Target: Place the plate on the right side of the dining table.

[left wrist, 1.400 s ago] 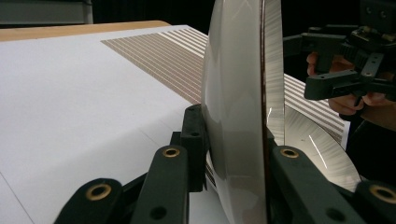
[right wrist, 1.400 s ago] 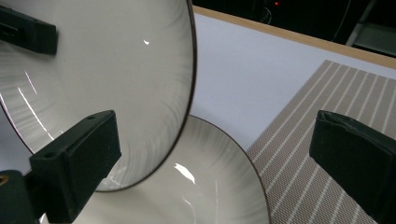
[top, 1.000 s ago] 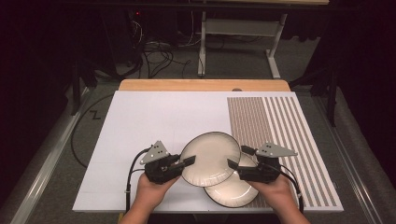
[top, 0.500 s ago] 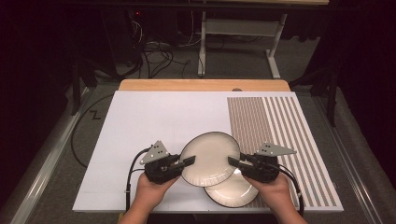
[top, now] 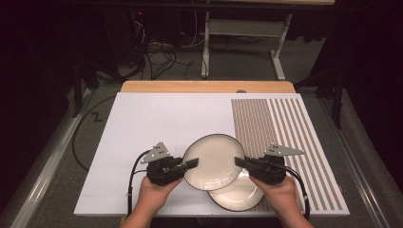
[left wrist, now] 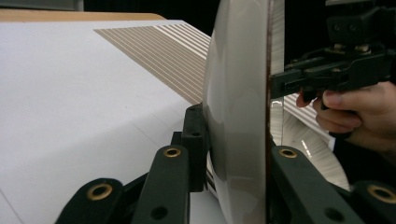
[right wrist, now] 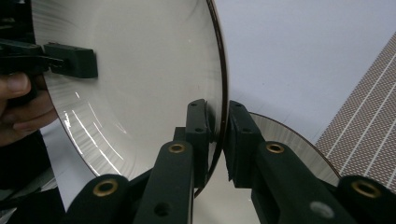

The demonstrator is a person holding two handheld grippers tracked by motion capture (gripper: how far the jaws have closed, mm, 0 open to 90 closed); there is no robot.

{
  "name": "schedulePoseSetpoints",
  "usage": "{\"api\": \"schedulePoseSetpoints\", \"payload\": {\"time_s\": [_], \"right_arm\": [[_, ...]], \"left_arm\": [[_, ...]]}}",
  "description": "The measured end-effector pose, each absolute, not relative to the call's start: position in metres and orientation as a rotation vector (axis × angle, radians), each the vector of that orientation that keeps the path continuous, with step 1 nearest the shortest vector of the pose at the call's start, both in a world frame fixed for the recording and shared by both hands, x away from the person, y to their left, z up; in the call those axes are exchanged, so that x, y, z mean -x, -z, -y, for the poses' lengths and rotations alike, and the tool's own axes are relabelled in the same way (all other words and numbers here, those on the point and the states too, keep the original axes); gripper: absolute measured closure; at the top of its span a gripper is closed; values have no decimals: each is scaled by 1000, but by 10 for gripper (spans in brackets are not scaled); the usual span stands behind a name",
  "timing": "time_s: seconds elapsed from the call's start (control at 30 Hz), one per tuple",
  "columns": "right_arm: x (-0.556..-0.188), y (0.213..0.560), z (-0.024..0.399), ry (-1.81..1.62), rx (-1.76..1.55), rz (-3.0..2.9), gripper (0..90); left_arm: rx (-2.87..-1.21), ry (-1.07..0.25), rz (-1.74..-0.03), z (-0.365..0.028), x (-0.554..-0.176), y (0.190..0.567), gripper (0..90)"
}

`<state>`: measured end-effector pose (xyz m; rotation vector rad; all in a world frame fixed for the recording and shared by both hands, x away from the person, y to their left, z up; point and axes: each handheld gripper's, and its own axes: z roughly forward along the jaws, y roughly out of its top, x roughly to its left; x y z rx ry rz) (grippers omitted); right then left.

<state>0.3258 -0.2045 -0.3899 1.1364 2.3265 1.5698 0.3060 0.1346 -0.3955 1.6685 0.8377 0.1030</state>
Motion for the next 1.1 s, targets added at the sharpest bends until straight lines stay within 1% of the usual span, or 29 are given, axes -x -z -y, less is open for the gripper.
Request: {"api": "schedulePoseSetpoints", "payload": {"time_s": [0.1,0.3,0.53,0.73,0.77,0.8,1.0,1.1], "right_arm": [[-324,387,207,-1589,-1134,-2316,862],[-320,380,208,-1563,-1117,-2309,862],[-318,365,220,-1547,-1100,-2277,864],[-321,355,241,-1534,-1112,-2232,863],[-321,352,250,-1528,-1123,-2210,862],[-321,352,250,-1528,-1123,-2210,862],[-324,347,285,-1519,-1180,-2147,863],[-324,346,295,-1514,-1197,-2129,862]], "left_arm": [[-1651,-101,-854,-134,-306,395,773],[-1631,-99,-870,-131,-306,393,766],[-1640,-110,-847,-115,-310,381,763],[-1645,-120,-835,-90,-324,369,753],[-1648,-120,-834,-85,-327,368,747],[-1651,-116,-833,-80,-330,366,747],[-1685,-100,-807,-48,-347,358,741],[-1702,-75,-798,-31,-355,356,740]]}}
